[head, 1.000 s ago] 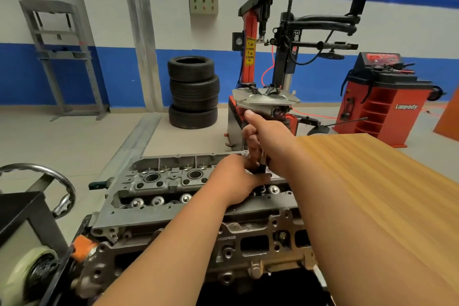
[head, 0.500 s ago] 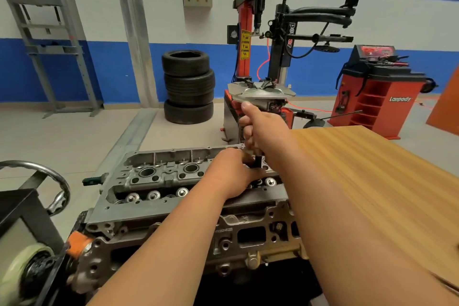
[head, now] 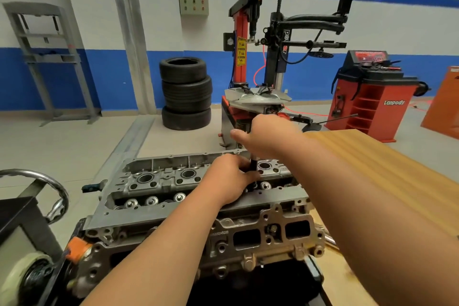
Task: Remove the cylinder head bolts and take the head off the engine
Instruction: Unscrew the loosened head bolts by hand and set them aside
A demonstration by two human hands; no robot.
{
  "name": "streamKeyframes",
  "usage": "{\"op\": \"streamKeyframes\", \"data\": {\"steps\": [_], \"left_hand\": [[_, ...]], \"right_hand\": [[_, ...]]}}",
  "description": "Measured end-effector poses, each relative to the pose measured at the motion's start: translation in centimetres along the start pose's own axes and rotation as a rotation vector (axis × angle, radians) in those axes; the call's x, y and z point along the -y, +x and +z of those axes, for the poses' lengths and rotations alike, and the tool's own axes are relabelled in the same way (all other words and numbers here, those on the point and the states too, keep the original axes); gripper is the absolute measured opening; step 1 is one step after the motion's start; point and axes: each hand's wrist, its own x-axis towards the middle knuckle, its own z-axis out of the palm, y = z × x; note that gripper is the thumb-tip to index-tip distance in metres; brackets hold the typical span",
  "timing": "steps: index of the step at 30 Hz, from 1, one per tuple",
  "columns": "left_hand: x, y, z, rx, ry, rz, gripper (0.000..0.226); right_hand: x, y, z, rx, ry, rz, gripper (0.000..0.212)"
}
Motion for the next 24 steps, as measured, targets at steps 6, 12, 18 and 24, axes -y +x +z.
{"op": "streamKeyframes", "data": {"steps": [6, 12, 18, 24], "left_hand": [[-0.6, 0.1, 0.0, -0.036, 0.086, -0.007, 0.018], [-0.6, 0.0, -0.1, -0.041, 0.027, 0.014, 0.015], [-0.5, 0.1, 0.0, -0.098, -0.069, 0.044, 0.011], [-0.8, 0.4, 0.1, -0.160, -0.094, -0.010, 0.024]], "right_hand": [[2.0, -0.1, -2.4, 0.102, -0.346, -0.109, 0.038], [1.3, -1.0, -2.7, 0.158, -0.377, -0.315, 0.038], [0.0, -1.3, -3.0, 0.156, -0.356, -0.395, 0.030], [1.1, -0.7, -2.6, 0.092, -0.370, -0.229, 0.041]]}}
